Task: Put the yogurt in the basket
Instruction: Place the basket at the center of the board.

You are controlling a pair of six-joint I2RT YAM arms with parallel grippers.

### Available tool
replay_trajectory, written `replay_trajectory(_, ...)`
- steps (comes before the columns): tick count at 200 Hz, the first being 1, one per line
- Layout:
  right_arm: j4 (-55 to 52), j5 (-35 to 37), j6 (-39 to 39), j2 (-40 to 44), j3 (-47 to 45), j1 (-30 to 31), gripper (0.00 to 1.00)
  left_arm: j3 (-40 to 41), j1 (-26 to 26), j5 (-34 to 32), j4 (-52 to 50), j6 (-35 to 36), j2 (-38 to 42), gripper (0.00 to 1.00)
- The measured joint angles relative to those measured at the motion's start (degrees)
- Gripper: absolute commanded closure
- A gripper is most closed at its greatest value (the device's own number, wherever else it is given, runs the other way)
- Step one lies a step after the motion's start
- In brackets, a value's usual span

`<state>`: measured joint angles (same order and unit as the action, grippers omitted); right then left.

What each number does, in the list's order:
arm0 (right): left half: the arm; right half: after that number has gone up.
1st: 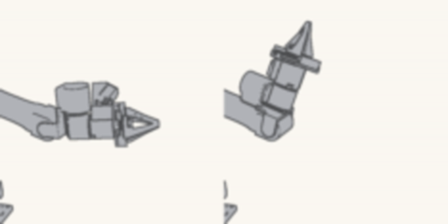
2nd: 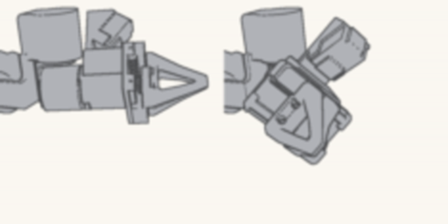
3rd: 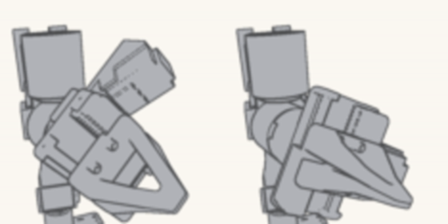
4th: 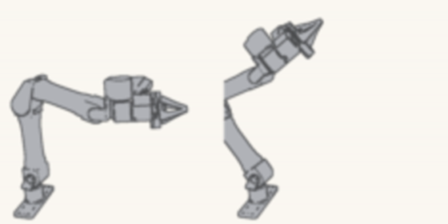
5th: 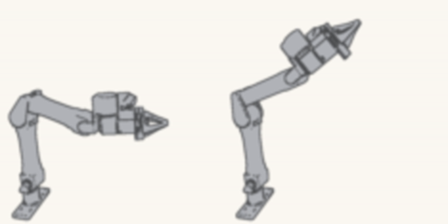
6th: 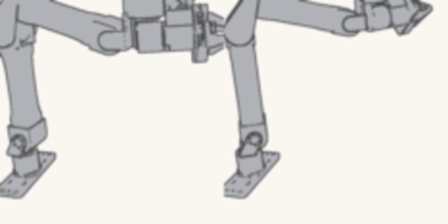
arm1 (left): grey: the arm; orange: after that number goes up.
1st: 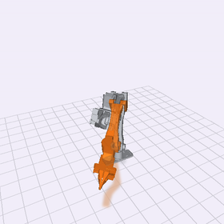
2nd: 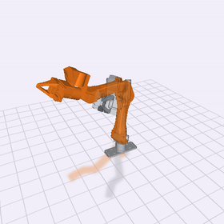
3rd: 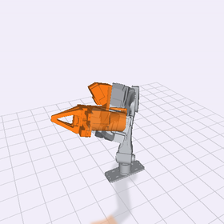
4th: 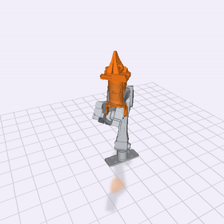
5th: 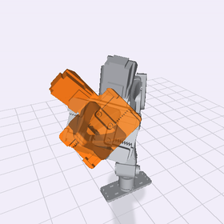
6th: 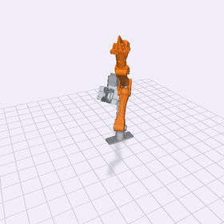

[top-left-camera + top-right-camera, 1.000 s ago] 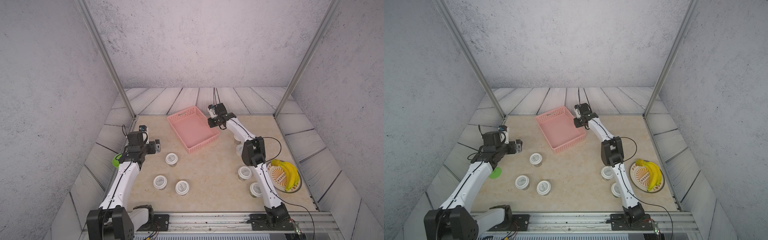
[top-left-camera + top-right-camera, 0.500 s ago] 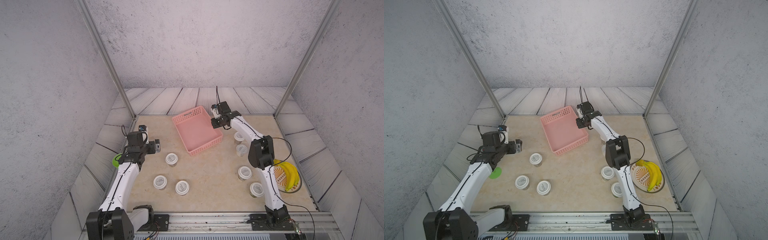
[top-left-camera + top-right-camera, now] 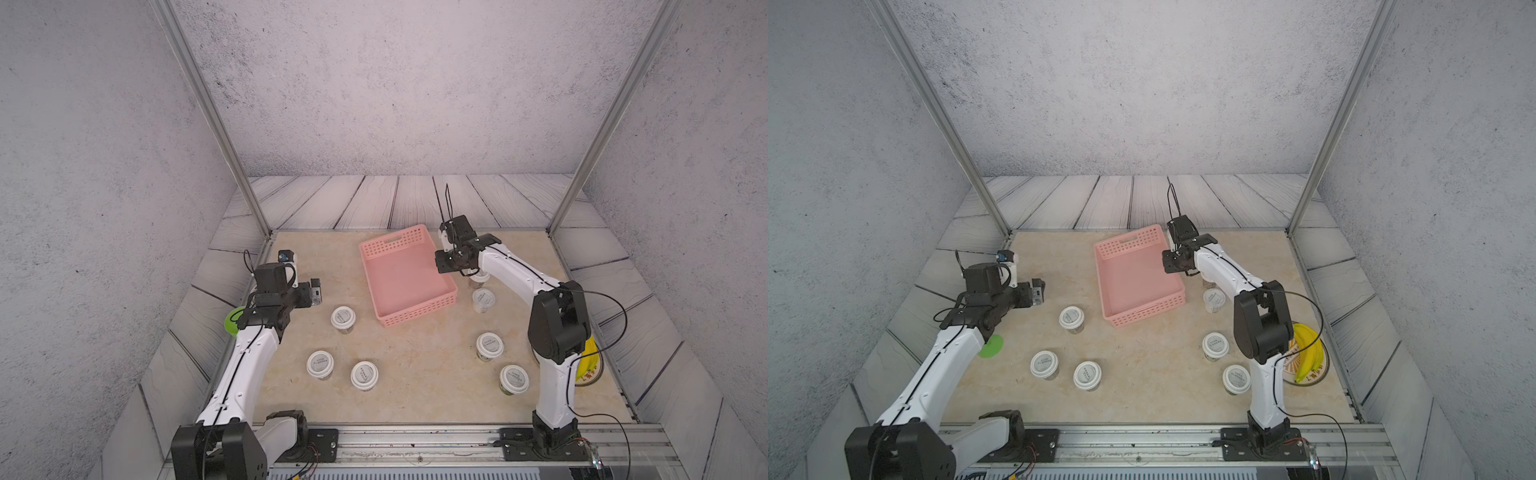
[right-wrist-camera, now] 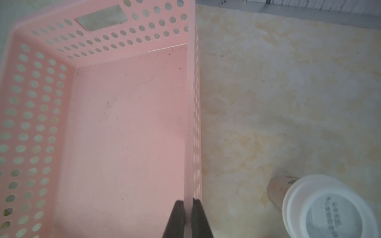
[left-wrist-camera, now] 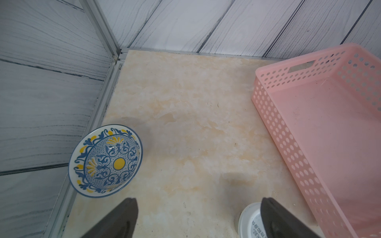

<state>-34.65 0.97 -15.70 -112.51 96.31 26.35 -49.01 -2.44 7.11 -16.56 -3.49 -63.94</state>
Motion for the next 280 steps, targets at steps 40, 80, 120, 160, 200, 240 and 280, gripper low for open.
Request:
replay_trajectory(40,3.65,3.43,-5.03,8.39,-10.21,1.73,1.0,0.0,0.0,-0.07,-0.02,0.02,0.31,0.02)
replay_trajectory(80,7.34,6.32,-8.28,13.14,-17.9,3.19,1.0,0.0,0.0,-0.09,-0.07,0.0,0.46,0.01)
replay_trajectory(120,10.97,7.52,-12.22,18.99,-27.63,3.63,1.0,0.0,0.0,-0.17,-0.09,0.0,0.52,0.02)
replay_trajectory(160,13.99,7.76,-14.64,20.61,-32.5,3.76,1.0,0.0,0.0,0.0,-0.13,0.0,0.52,0.01)
replay_trajectory(200,16.17,7.52,-16.33,20.61,-35.63,3.87,1.0,-0.02,-0.02,-0.02,-0.39,0.0,0.52,0.02)
replay_trajectory(240,16.57,7.69,-16.5,20.59,-36.46,3.91,1.0,-0.26,-0.02,-0.17,-0.9,0.0,0.52,0.02)
replay_trajectory(280,17.22,7.78,-16.2,20.59,-37.2,3.93,1.0,-0.42,-0.02,-0.17,-1.22,0.0,0.52,0.02)
